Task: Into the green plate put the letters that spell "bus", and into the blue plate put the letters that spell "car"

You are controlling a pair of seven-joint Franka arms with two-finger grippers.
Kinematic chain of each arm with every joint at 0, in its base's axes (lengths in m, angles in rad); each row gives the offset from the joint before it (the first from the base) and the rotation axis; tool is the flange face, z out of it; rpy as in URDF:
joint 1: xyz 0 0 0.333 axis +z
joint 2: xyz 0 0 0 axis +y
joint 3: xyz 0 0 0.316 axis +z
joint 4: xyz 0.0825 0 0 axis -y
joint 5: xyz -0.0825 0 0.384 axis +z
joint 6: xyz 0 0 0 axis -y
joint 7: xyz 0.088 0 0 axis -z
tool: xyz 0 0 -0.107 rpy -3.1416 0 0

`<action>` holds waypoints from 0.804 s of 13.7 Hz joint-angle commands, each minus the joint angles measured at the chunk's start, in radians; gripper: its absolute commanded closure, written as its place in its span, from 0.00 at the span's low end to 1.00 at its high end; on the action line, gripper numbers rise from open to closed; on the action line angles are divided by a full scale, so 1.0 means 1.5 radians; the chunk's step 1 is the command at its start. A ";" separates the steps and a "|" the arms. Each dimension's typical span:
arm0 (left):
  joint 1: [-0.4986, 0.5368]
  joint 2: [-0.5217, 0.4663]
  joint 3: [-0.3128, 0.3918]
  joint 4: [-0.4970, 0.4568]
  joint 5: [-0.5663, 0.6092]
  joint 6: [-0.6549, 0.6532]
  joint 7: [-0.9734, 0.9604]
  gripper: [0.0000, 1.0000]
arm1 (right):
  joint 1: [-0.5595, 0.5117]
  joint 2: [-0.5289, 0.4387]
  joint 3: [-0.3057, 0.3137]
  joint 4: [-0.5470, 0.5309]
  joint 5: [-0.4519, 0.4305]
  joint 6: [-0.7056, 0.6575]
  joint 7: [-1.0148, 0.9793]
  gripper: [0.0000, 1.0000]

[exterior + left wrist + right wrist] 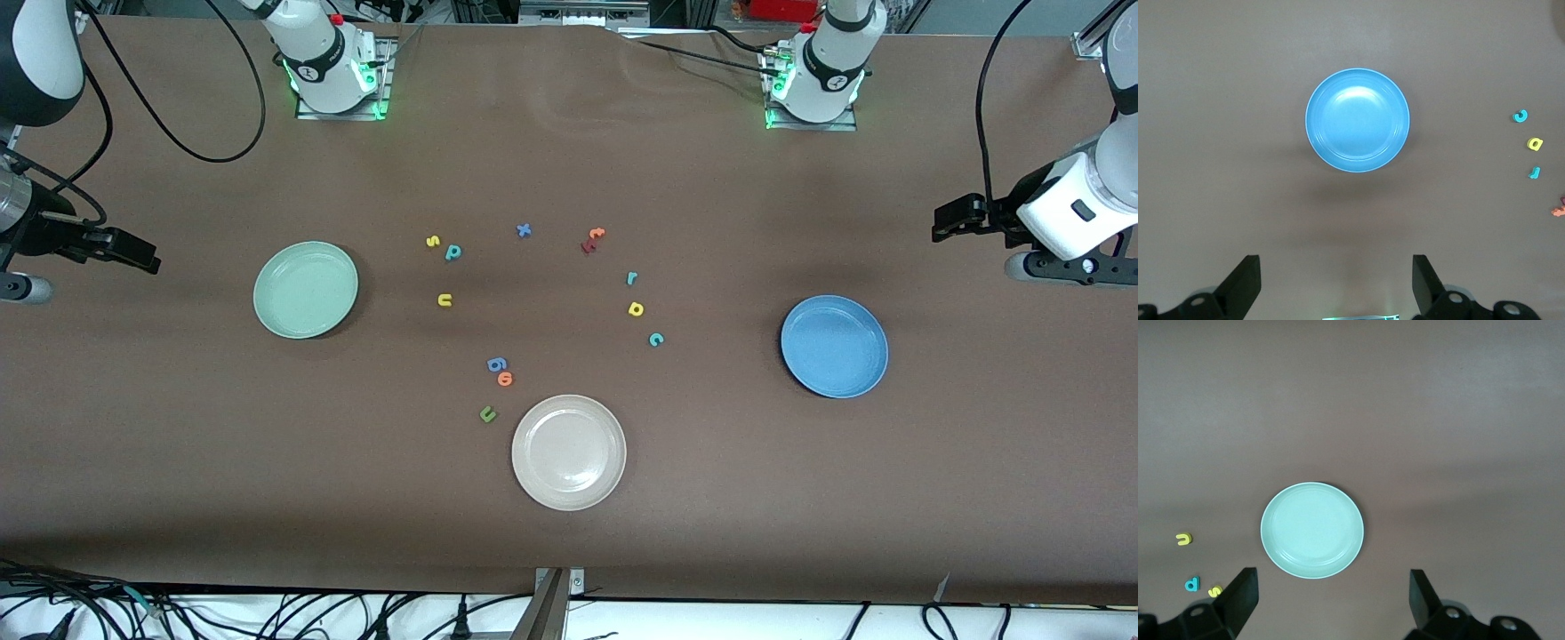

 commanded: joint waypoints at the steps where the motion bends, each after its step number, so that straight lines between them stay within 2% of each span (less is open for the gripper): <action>1: -0.002 0.008 0.002 0.018 -0.011 -0.002 -0.002 0.00 | 0.001 0.004 -0.003 0.012 0.013 -0.011 0.000 0.00; 11: -0.002 0.008 0.002 0.018 -0.011 -0.002 -0.003 0.00 | 0.005 0.002 0.002 0.014 0.010 -0.033 0.005 0.00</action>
